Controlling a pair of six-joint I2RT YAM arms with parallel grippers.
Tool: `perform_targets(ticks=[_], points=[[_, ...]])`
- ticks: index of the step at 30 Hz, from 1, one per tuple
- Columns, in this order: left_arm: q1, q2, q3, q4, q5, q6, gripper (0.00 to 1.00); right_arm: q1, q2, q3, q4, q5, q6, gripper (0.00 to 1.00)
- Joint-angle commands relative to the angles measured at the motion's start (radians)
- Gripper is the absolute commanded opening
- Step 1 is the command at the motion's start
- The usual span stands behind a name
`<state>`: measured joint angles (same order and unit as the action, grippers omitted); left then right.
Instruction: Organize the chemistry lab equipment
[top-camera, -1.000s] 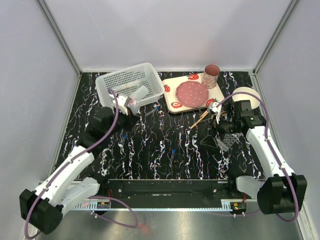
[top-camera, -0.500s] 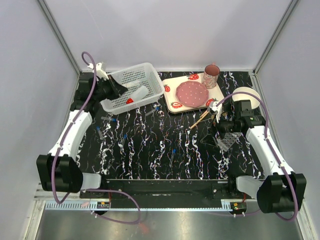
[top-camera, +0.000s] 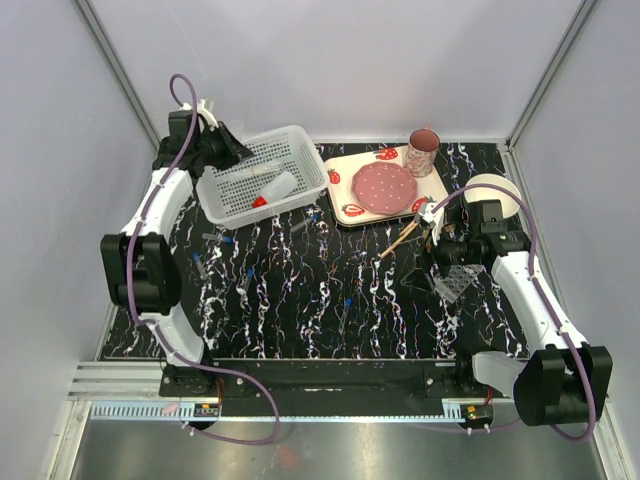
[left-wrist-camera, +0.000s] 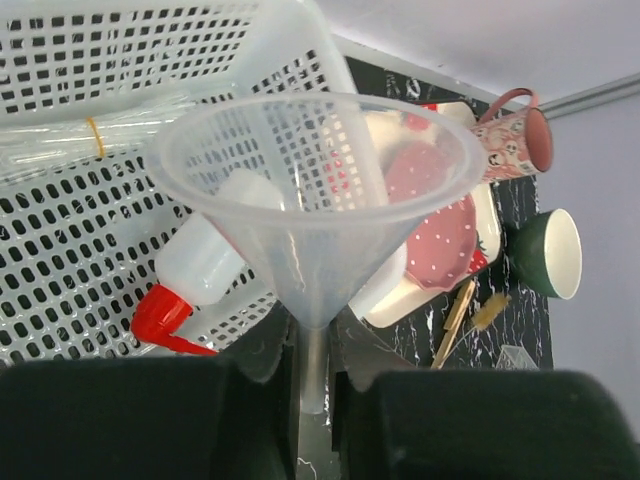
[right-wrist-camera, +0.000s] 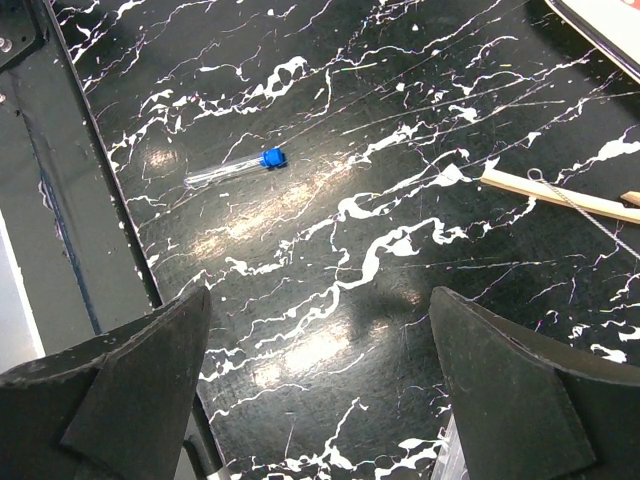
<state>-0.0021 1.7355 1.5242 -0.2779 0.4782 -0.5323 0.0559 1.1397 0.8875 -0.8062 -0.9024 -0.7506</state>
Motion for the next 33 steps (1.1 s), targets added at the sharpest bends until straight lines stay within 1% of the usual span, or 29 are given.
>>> perform_targets(ticks=[1,2,3,4,7,10,11,13,15,16,17,19,20,21,22,23,24,25,27,28,30,31,33], points=[[0.001,0.088,0.102,-0.082,-0.050,0.011,0.23,-0.008,-0.008,-0.001,0.019,0.011,0.005,0.96],[0.001,0.107,0.108,-0.095,-0.071,0.017,0.32,-0.008,-0.009,0.001,0.019,0.013,0.007,0.96],[0.001,0.108,0.111,-0.119,-0.084,0.021,0.38,-0.010,-0.012,-0.001,0.019,0.016,0.007,0.96],[0.001,0.111,0.114,-0.130,-0.099,0.037,0.49,-0.011,-0.012,-0.001,0.021,0.017,0.007,0.96],[0.001,0.073,0.091,-0.133,-0.157,0.063,0.57,-0.021,-0.015,-0.001,0.019,0.017,0.010,0.96],[0.001,0.004,0.059,-0.130,-0.213,0.089,0.63,-0.030,-0.017,0.001,0.021,0.014,0.016,0.96],[0.001,-0.042,0.047,-0.127,-0.233,0.097,0.66,-0.031,-0.020,0.001,0.021,0.013,0.017,0.96],[0.001,-0.095,-0.004,-0.110,-0.251,0.118,0.69,-0.037,-0.026,-0.001,0.021,0.013,0.019,0.96],[0.001,-0.186,-0.048,-0.086,-0.271,0.135,0.74,-0.041,-0.034,-0.002,0.022,0.017,0.019,0.96],[0.020,-0.218,-0.100,-0.080,-0.280,0.152,0.76,-0.044,-0.035,-0.002,0.024,0.022,0.020,0.96],[0.024,-0.288,-0.128,-0.072,-0.291,0.158,0.78,-0.045,-0.041,-0.002,0.025,0.029,0.025,0.96],[0.030,-0.359,-0.211,-0.049,-0.297,0.179,0.84,-0.045,-0.050,-0.002,0.032,0.042,0.025,0.97],[0.031,-0.428,-0.235,-0.044,-0.300,0.187,0.86,-0.045,-0.063,-0.004,0.036,0.057,0.025,0.97],[0.034,-0.463,-0.283,-0.044,-0.302,0.202,0.90,-0.045,-0.067,-0.004,0.038,0.063,0.023,0.97],[0.039,-0.534,-0.306,-0.044,-0.311,0.212,0.92,-0.044,-0.075,-0.002,0.039,0.072,0.019,0.99],[0.042,-0.569,-0.331,-0.043,-0.317,0.221,0.94,-0.044,-0.084,0.001,0.038,0.091,0.019,0.99],[0.045,-0.606,-0.378,-0.043,-0.326,0.238,0.99,-0.045,-0.090,0.010,0.036,0.102,0.019,1.00],[0.050,-0.678,-0.403,-0.038,-0.334,0.250,0.99,-0.044,-0.096,0.017,0.033,0.115,0.017,1.00],[0.054,-0.752,-0.479,-0.023,-0.342,0.271,0.99,-0.044,-0.110,0.050,0.018,0.157,0.005,1.00],[0.056,-0.821,-0.502,-0.021,-0.357,0.270,0.99,-0.044,-0.112,0.065,-0.010,0.167,-0.006,1.00],[0.056,-0.885,-0.573,-0.009,-0.359,0.256,0.99,-0.044,-0.104,0.118,-0.037,0.198,-0.020,1.00],[0.056,-0.940,-0.593,-0.004,-0.339,0.250,0.99,-0.044,-0.098,0.137,-0.057,0.207,-0.006,1.00],[0.057,-0.987,-0.642,-0.007,-0.305,0.246,0.99,-0.044,-0.081,0.187,-0.068,0.233,0.019,1.00]])
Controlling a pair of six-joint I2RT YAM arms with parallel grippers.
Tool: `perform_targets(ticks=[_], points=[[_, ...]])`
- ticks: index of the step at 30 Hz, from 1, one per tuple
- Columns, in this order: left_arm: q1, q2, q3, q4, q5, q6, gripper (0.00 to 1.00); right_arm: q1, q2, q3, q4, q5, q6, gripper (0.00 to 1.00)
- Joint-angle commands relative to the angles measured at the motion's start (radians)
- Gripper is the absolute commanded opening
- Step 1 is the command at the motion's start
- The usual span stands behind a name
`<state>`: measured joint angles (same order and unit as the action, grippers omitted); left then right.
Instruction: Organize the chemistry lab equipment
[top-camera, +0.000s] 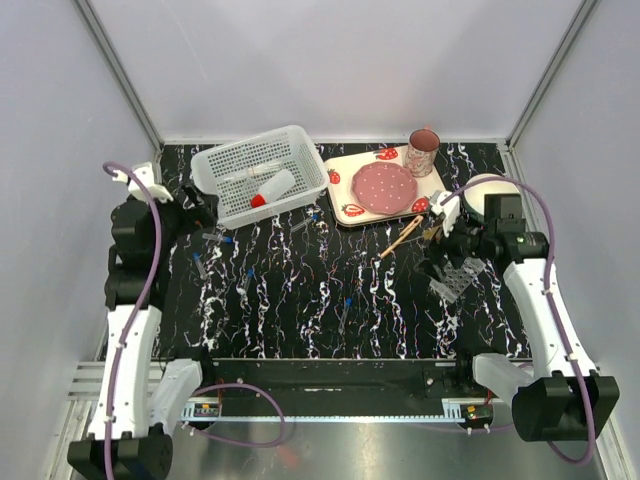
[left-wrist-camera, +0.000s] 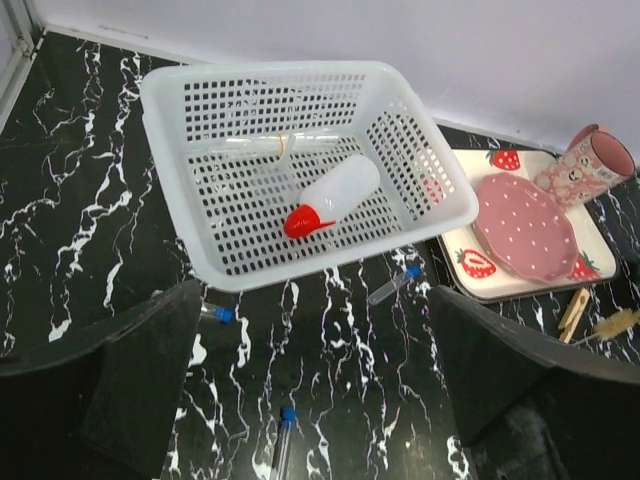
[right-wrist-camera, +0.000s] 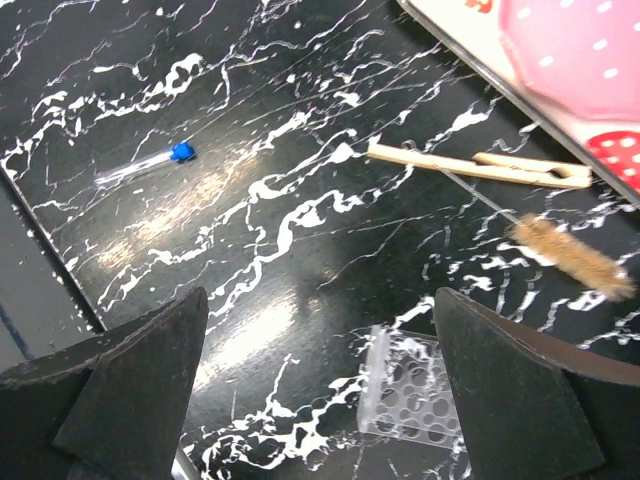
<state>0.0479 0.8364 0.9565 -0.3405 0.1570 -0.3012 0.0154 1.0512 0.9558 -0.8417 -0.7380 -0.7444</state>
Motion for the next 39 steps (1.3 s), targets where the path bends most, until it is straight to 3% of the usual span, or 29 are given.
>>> perform_targets(ticks=[1,10,19,39], points=[[0.007,-0.126,-0.090,0.046,0.047,0.014,0.99,-0.003,0.012,0.133,-0.042,0.075,0.031,1.00],[0.006,-0.276,-0.223,-0.026,0.114,0.068,0.99,-0.005,0.085,0.238,-0.056,0.055,0.155,1.00],[0.004,-0.310,-0.298,-0.008,0.165,0.060,0.99,-0.005,0.161,0.302,-0.062,0.091,0.232,1.00],[-0.028,-0.350,-0.328,-0.025,0.134,0.070,0.99,-0.005,0.222,0.310,-0.063,0.045,0.185,1.00]])
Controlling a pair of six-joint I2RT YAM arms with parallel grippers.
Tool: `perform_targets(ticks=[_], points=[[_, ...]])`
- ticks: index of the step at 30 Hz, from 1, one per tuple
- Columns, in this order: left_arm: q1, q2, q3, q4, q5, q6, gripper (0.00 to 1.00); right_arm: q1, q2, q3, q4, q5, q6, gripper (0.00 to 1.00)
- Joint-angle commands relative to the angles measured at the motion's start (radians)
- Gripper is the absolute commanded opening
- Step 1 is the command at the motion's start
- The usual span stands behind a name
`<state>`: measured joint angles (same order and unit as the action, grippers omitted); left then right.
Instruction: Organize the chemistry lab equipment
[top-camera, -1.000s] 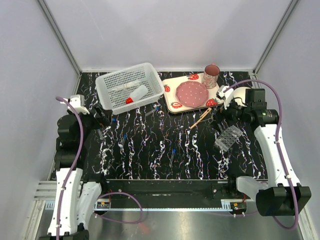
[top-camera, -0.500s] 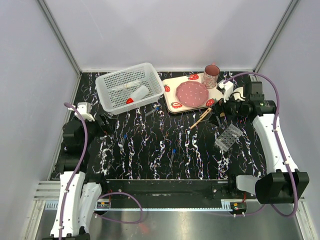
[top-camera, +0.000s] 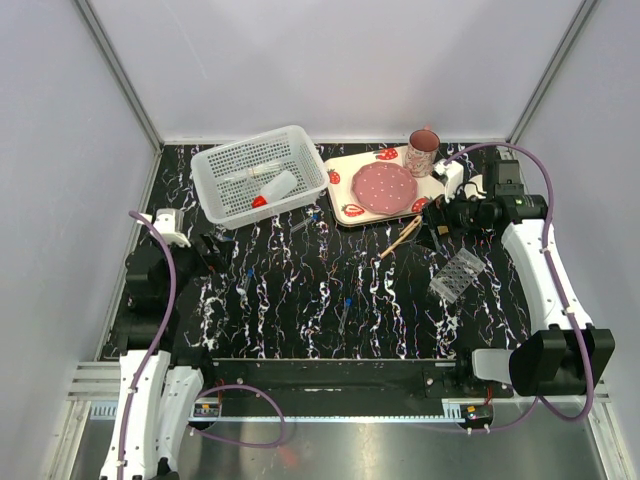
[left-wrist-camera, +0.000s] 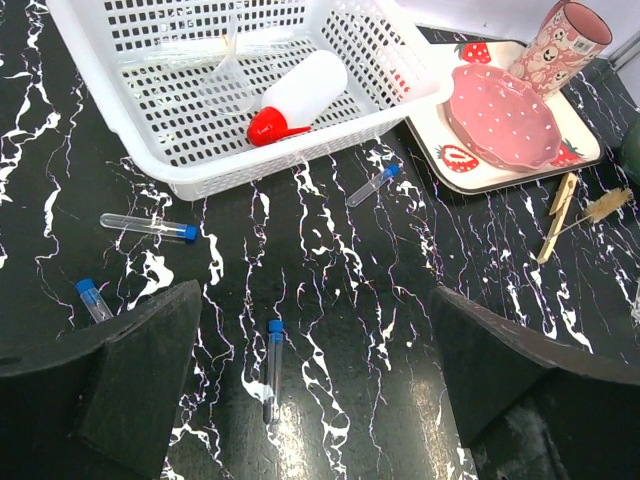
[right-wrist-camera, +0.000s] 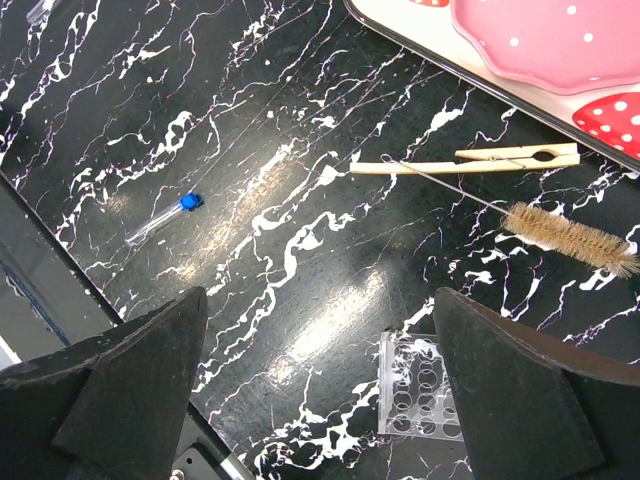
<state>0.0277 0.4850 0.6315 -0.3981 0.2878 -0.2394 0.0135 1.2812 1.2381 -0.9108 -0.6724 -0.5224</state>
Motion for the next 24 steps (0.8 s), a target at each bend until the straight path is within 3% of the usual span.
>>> perform_targets(ticks=[1,24], points=[[-0.008,0.001,-0.004,0.035,0.004,0.008,0.99,-0.003,-0.006,0.027,0.006,-0.018,-0.042,1.00],[-0.015,0.009,-0.004,0.030,-0.001,0.009,0.99,-0.001,0.116,0.008,-0.005,0.048,-0.241,1.00]])
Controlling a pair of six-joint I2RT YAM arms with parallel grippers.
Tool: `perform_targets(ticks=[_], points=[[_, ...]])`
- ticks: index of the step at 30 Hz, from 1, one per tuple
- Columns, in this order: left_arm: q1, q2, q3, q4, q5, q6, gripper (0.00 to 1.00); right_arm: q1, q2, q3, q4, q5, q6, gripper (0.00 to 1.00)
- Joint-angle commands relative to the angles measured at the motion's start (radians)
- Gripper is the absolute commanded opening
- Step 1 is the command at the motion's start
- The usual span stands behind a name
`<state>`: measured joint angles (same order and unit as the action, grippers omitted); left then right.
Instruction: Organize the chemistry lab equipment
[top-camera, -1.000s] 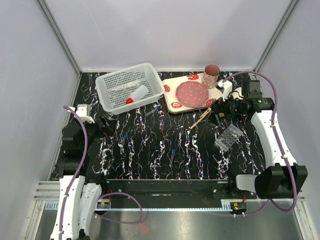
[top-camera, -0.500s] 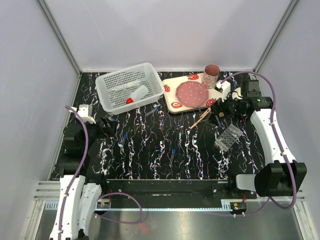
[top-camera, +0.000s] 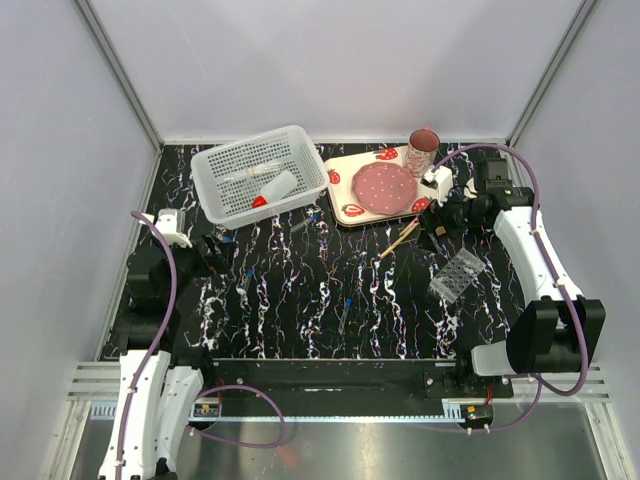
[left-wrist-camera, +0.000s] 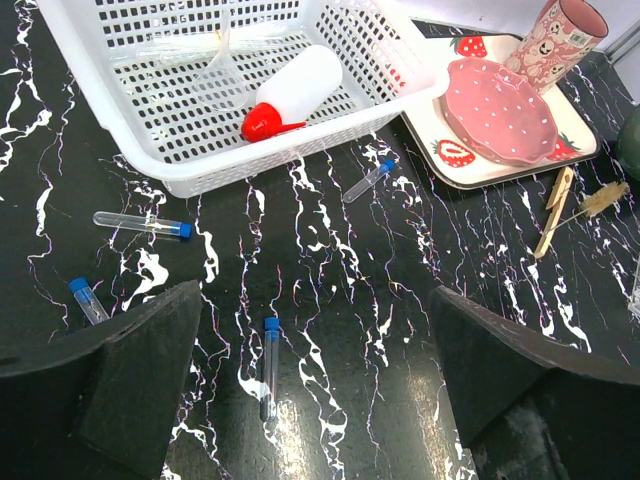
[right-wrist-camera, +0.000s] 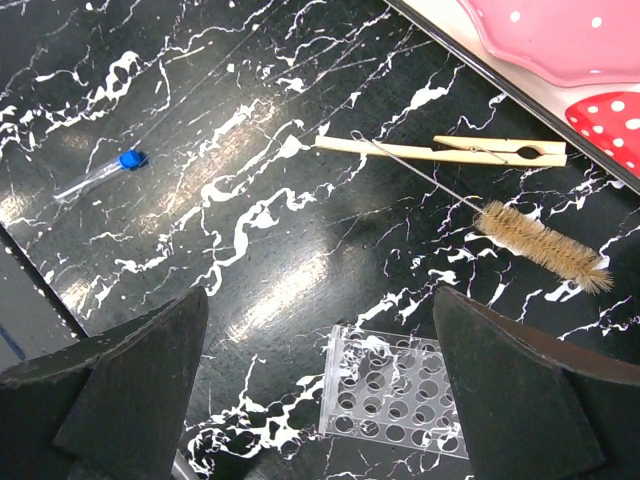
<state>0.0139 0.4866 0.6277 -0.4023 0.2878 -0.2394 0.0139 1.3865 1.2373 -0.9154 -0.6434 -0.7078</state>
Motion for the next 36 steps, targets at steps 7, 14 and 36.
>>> perform_targets(ticks=[7,14,36], points=[[-0.002,0.013,0.001,0.034,-0.003,0.009,0.99,0.000,0.048,0.010,-0.004,0.050,-0.087,1.00],[-0.003,0.017,0.001,0.033,-0.004,0.009,0.99,-0.003,0.089,0.016,-0.005,0.083,-0.117,1.00],[-0.003,0.021,0.003,0.030,-0.007,0.011,0.99,0.077,0.189,0.031,0.012,0.243,-0.226,1.00]])
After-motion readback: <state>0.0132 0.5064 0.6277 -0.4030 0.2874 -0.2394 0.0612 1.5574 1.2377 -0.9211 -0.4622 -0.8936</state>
